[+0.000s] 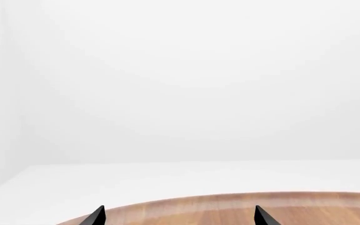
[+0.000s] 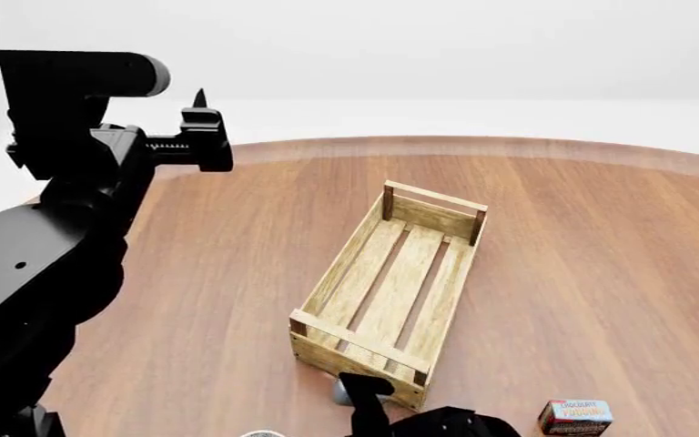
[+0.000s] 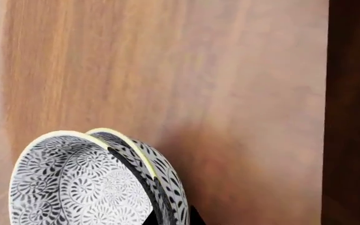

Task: Stack the right bowl on the left bowl and place them in the tray.

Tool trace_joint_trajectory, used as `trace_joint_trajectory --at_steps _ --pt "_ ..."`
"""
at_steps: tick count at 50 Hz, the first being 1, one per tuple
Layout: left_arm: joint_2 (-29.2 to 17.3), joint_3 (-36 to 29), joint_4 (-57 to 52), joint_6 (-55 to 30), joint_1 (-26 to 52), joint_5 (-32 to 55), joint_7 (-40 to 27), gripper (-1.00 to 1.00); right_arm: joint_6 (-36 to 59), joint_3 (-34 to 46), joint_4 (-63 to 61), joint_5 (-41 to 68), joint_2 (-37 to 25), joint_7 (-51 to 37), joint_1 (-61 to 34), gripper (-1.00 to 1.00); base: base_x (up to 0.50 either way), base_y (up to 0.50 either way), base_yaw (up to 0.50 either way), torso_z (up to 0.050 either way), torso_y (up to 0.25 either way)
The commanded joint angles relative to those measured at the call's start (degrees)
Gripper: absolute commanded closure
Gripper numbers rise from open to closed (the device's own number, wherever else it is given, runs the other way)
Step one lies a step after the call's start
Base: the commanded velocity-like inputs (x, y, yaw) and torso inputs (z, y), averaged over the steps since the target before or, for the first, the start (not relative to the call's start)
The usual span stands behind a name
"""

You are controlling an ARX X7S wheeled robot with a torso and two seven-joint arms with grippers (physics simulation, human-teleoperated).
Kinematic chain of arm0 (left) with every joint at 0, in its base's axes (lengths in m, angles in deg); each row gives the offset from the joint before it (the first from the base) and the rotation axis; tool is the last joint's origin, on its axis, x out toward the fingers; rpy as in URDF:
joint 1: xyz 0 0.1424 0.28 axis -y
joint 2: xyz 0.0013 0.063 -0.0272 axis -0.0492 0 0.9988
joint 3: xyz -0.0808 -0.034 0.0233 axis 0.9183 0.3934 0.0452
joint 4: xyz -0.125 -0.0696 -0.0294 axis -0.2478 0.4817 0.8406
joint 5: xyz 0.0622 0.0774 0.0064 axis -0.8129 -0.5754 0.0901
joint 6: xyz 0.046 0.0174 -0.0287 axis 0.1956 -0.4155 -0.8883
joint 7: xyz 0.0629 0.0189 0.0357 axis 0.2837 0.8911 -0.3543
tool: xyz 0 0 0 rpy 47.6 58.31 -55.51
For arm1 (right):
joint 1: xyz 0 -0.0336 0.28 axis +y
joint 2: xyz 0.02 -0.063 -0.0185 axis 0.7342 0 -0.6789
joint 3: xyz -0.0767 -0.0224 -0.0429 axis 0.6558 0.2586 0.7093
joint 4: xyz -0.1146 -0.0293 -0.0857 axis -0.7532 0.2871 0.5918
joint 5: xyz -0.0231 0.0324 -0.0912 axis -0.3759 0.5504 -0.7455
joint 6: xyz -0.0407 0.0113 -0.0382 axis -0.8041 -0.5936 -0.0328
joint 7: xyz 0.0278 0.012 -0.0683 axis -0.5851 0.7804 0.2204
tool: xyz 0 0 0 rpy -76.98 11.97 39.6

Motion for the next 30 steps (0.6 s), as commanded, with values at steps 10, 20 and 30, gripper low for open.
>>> trace_joint_trajectory --at_steps 10,20,30 --pt "-0.3 0.0 -0.1 0.1 0.1 0.4 -0.4 -1.0 -0.4 -2.5 -7.7 4.8 -2.0 -3.8 1.1 1.0 0.0 0.0 0.0 0.0 0.001" --pt "-0.5 0.1 -0.2 -0.1 0.2 0.7 -0.6 -1.0 3.3 -8.4 -21.9 16.3 -4.6 -17.0 1.1 1.0 0.0 0.0 0.0 0.0 0.0" --pt "-0.7 0.0 -0.1 0.0 0.4 0.9 -0.7 -1.0 3.9 -9.1 -24.1 19.0 -5.1 -20.4 0.2 1.0 0.0 0.0 0.0 0.002 0.0"
